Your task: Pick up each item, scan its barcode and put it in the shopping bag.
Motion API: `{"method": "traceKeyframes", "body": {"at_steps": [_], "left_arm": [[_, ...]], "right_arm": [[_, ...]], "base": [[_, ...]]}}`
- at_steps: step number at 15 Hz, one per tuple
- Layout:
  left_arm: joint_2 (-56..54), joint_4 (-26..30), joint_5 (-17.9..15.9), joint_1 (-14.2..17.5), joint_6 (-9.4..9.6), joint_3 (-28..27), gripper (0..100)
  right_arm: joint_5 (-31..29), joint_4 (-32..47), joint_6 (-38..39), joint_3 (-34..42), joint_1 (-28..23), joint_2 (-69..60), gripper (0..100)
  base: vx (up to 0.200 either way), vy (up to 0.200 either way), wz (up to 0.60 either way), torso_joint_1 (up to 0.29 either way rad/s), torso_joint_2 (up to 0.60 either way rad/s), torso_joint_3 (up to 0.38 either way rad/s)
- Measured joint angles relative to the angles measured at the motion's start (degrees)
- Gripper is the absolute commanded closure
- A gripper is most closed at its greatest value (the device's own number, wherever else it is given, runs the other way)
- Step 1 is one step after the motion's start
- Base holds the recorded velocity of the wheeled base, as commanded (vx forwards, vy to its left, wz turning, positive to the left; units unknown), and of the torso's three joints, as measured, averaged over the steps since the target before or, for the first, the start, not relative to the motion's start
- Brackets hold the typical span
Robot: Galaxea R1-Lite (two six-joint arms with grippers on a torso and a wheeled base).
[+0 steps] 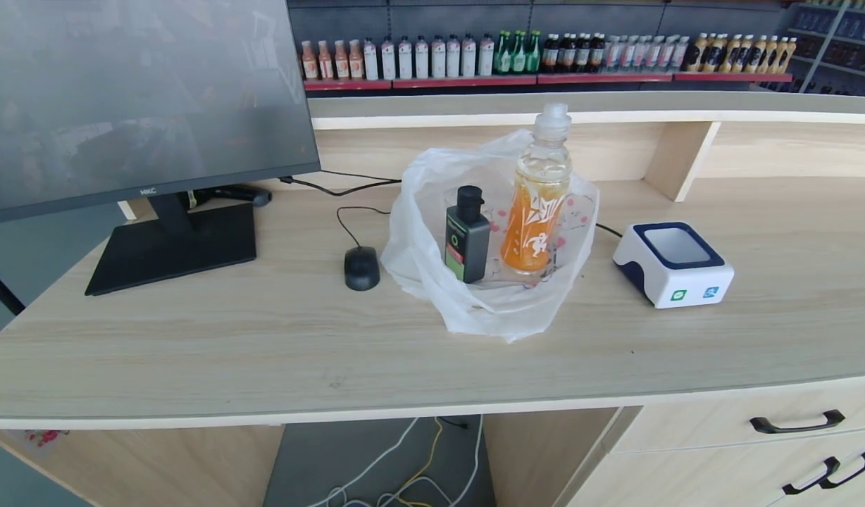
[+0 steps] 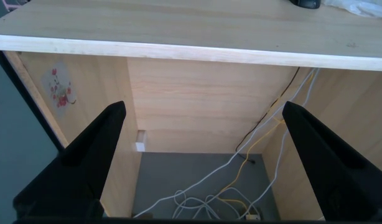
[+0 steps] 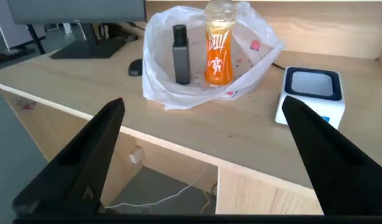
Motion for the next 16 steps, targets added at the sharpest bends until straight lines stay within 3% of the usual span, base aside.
{"method": "traceKeyframes", "body": {"at_steps": [2,6,11,14,16], "left_arm": [[0.0,0.0,0.0,0.0,0.00,0.0,0],[0.0,0.0,0.0,0.1,0.04,0.0,0],[0.0,0.0,0.0,0.0,0.11,0.0,0],[0.0,0.0,0.0,0.0,0.06,0.0,0],[0.0,0.0,0.0,0.0,0.12,0.0,0]], "right_arm": [[0.9,10.2,-0.8,2.5,0.1,-8.9,0],[1.0,11.6,-3.5,11.5,-0.1,-17.9,0],[-2.7,23.6,-3.3,12.4,-0.4,-25.3,0],[-9.6,24.4,-2.4,11.5,-2.0,-27.0,0],[-10.3,24.6,-6.7,11.3,-3.8,-26.3,0]], "base": [[0.000,0.000,0.00,0.000,0.00,0.000],[0.000,0.000,0.00,0.000,0.00,0.000],[0.000,0.000,0.00,0.000,0.00,0.000],[0.000,0.000,0.00,0.000,0.00,0.000],[0.000,0.000,0.00,0.000,0.00,0.000]]}}
